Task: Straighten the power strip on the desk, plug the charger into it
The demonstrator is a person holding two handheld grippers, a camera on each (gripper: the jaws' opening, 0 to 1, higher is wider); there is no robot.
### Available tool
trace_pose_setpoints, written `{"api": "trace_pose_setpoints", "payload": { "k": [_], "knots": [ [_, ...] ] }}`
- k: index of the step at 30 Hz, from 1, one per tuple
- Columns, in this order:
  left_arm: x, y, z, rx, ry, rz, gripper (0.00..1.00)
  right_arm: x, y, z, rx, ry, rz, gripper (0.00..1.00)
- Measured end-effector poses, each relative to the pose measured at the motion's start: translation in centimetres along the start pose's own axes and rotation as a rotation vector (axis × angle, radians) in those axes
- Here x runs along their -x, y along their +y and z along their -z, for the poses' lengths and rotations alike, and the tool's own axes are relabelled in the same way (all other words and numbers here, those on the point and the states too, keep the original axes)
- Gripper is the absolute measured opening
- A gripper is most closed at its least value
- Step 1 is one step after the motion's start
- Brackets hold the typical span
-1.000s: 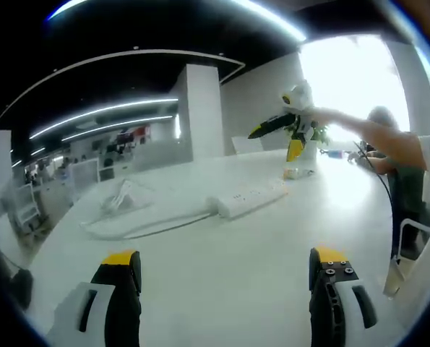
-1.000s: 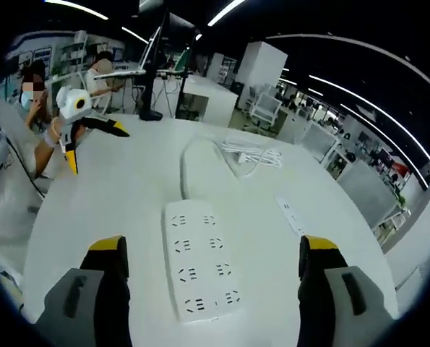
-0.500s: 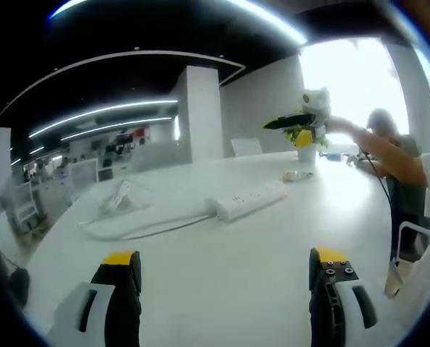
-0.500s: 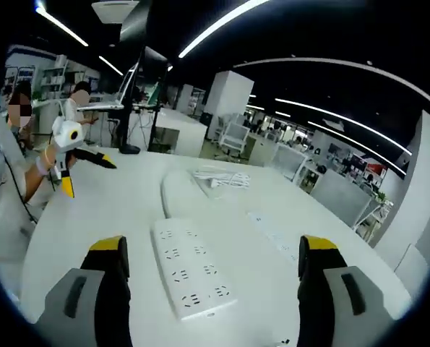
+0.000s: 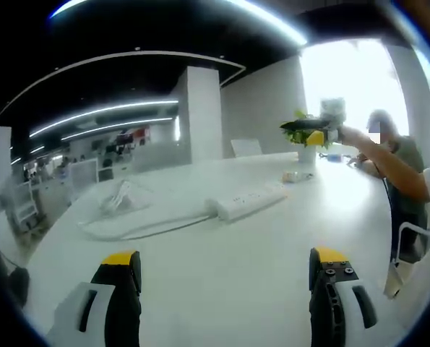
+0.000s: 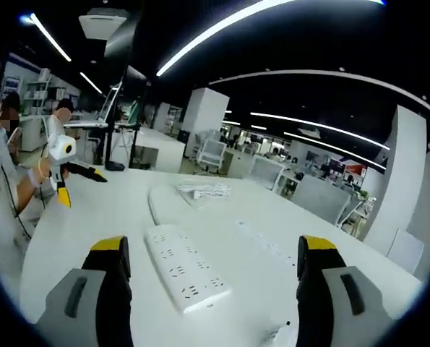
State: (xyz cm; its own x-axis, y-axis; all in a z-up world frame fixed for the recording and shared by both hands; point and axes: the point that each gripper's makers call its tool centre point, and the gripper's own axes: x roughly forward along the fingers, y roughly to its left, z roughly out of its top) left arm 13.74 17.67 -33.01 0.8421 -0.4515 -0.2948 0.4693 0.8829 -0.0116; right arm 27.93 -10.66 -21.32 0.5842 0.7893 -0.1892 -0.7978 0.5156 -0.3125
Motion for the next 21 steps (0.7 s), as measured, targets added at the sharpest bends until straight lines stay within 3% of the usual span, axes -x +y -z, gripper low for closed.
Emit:
{"api": "trace_pose_setpoints", "payload": {
  "k": [3,14,21],
  "knots": [
    [0.0,0.0,-0.1,0.001,-0.004,0.002,0.99,0.8,-0.5,-0.3,-0.020,-0.051,0.053,0.95],
    [-0.2,0.0,-0.2,0.007,-0.009,0.015,0.99,2.5,-1.2,1.8,-0.086,-0.072,0.177,1.00],
    [-0.3,-0.1,-0.1,0.013,-0.012,0.019,0.99,2.8,-0.8,2.1,-0.114,-0.094,0.192,1.00]
  ]
}}
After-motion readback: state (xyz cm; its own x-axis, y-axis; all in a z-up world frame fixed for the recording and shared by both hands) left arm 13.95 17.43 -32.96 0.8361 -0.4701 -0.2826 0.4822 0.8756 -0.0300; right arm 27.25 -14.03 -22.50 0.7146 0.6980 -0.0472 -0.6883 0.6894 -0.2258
